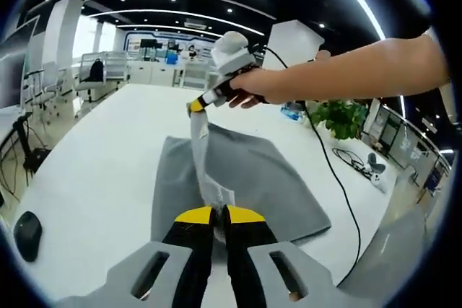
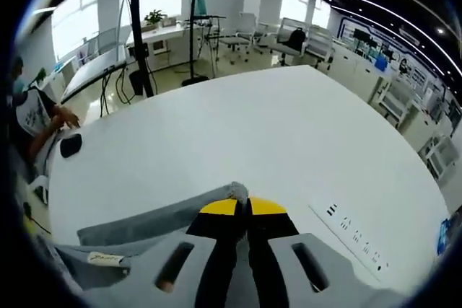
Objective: Fold the towel on the table until its edges align and the towel forms a compact rectangular stack.
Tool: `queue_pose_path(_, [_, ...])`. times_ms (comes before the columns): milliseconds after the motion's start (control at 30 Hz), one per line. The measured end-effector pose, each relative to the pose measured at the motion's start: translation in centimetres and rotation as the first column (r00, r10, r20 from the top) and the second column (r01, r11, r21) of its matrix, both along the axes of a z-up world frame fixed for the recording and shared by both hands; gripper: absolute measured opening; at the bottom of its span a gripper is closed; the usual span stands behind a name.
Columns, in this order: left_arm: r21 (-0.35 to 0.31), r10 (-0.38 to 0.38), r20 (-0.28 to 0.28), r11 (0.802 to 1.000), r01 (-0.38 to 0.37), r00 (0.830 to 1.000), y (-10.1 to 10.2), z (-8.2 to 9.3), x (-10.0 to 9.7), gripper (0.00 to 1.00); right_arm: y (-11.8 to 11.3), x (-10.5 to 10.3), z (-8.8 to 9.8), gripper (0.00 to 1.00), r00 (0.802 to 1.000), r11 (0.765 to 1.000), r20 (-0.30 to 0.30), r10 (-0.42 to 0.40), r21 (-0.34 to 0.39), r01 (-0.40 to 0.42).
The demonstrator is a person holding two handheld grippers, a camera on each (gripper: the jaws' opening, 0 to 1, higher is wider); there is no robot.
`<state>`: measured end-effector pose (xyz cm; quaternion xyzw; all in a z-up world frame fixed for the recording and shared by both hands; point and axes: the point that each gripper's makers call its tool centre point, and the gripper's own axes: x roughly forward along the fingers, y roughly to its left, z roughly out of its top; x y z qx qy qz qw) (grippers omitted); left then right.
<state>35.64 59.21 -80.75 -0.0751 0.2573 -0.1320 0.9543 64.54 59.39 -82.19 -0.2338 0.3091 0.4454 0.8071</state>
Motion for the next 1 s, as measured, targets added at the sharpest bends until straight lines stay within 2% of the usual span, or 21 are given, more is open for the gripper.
queue_pose_path(167, [0.006, 0.015, -0.044, 1.0, -0.015, 0.999, 1.2, -2.2, -0.2, 0.05, 1.1, 0.1, -1.5, 0.02, 0.999, 0.999, -0.014, 0.029, -0.019, -0.029])
queue_pose_path(433, [0.024, 0.03, -0.087, 0.999, -0.028, 0.996, 2.7, -4.4, -0.1, 0.05, 2.1, -0.4, -2.9, 0.02, 0.999, 0.998, -0.02, 0.047, -0.039, -0.047])
queue_pose_path(700, [0.047, 0.034, -0.135, 0.999, -0.028, 0.99, 2.9, -6.9, -0.3, 0.05, 3.7, -0.2, -5.1, 0.03, 0.998, 0.996, -0.027, 0.061, -0.057, -0.063])
queue_pose_path(800, [0.05, 0.043, -0.142, 0.998, -0.036, 0.989, 3.2, -7.2, -0.4, 0.06, 4.1, 0.0, -5.9, 0.04, 0.998, 0.996, -0.025, 0.061, -0.065, -0.062])
queue_pose_path(867, [0.049, 0.037, -0.167, 0.998, -0.029, 0.985, 3.2, -7.9, -0.5, 0.06, 4.1, -0.1, -6.1, 0.06, 0.998, 0.996, -0.034, 0.053, -0.064, -0.055])
queue_pose_path(933, [0.078, 0.026, -0.155, 0.997, -0.014, 0.988, 3.3, -8.0, -0.5, 0.07, 4.3, -0.4, -5.7, 0.09, 0.998, 0.998, -0.029, 0.051, -0.04, -0.052])
queue_pose_path(1000, [0.091, 0.011, -0.18, 0.996, 0.006, 0.984, 3.3, -8.6, -0.7, 0.08, 4.8, -0.3, -5.4, 0.12, 0.998, 0.998, -0.021, 0.052, -0.017, -0.052])
